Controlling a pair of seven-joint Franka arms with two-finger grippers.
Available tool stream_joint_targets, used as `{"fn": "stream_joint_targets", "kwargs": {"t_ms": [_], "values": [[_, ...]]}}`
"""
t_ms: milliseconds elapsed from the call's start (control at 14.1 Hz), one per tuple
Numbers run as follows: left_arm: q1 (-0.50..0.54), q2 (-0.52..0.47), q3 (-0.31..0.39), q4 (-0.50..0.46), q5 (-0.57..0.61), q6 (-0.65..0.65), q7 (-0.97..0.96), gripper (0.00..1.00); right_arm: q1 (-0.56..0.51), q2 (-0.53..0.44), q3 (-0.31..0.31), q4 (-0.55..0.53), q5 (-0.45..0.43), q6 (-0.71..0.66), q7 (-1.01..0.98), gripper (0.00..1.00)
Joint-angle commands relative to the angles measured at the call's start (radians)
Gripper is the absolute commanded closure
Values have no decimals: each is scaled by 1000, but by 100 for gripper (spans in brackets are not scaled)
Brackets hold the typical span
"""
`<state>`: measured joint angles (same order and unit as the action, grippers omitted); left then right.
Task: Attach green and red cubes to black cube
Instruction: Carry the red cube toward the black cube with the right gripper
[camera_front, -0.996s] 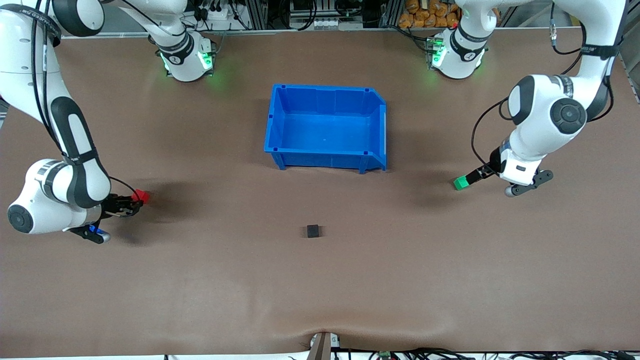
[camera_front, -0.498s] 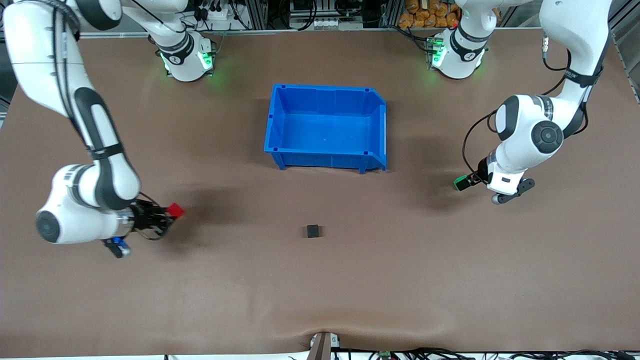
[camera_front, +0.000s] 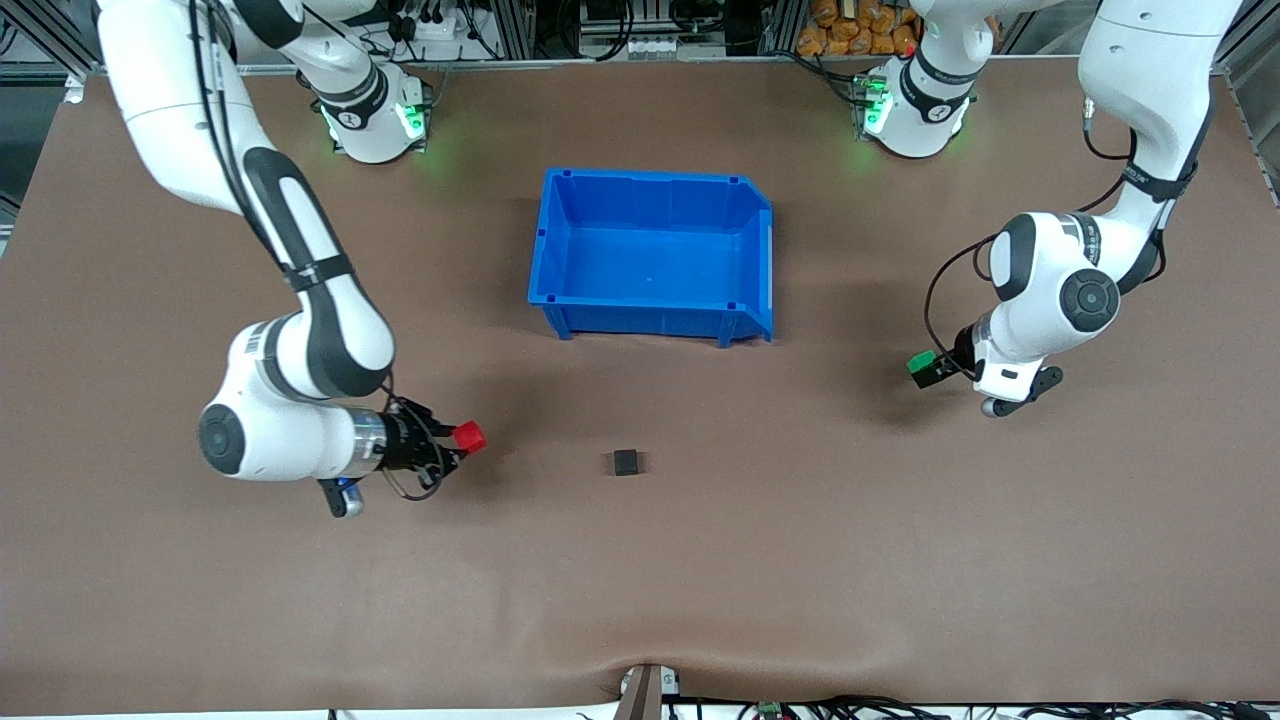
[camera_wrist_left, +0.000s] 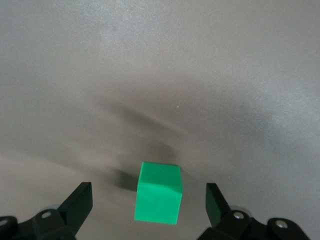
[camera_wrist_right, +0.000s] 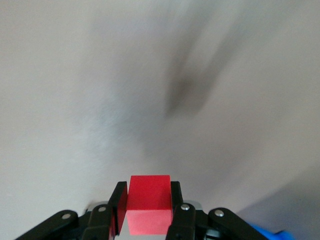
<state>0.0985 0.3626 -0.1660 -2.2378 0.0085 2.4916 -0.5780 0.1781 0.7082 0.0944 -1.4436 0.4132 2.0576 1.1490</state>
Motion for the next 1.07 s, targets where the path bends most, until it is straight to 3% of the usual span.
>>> {"fn": "stream_joint_targets", "kwargs": {"t_ms": [0,284,427,640,853,996], "values": [[3,33,-3,27,4,4,-43,2,67,57,-8,35,36,91,128,100],[3,59,-3,40,2,4,-51,14,158,154,-8,86,39,297,361,100],[3,59,-3,40,2,4,-52,23,185,213,-10,164,38,314,450,100],[3,61,-3,40,2,4,-52,54,208,241,-13,184,33,317,472,100],[3,55,-4,38,-7,4,-60,100,224,246,-15,178,27,315,474,100],[3,52,-6,37,-7,4,-114,100,244,251,-15,178,27,315,503,100]]}}
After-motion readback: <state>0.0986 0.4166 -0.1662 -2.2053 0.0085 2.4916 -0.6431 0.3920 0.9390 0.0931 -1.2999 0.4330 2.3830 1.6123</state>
